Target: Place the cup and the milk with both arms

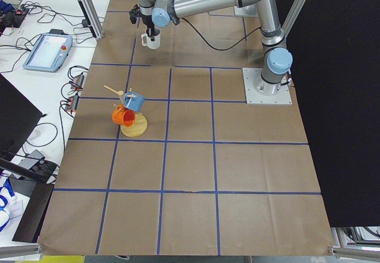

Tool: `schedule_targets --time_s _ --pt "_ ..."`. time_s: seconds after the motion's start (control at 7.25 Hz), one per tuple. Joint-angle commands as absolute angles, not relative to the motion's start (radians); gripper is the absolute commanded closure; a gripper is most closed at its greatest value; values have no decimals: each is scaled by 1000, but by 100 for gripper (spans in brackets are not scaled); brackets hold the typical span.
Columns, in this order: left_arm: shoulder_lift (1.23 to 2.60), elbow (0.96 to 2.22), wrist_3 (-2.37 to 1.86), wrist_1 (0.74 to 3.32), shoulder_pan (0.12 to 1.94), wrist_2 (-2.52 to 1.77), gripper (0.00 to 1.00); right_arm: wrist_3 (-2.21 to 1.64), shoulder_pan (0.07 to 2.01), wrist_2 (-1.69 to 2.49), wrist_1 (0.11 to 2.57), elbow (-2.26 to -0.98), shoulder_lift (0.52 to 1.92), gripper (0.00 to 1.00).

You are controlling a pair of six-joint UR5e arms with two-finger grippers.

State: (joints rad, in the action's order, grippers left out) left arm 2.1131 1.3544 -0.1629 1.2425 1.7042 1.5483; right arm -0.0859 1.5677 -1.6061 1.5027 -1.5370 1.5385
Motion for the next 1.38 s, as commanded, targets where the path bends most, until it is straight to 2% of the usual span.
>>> schedule_targets --time_s 0.0,0.28,0.83,1.24 --pt "2259 1139 -193 1372 1764 1539 100 -86 1568 -1606 1503 -1539 1540 0" --pt "2341 1048 -242 1394 1795 1540 100 -86 1568 -1606 1503 -1539 1540 0" --pt "2350 1054 -244 1414 1795 1549 99 -72 1568 -1606 1503 -1546 1545 0" --pt "2370 1051 -244 1410 1796 1551 91 -69 1568 -1605 1505 -1546 1546 0"
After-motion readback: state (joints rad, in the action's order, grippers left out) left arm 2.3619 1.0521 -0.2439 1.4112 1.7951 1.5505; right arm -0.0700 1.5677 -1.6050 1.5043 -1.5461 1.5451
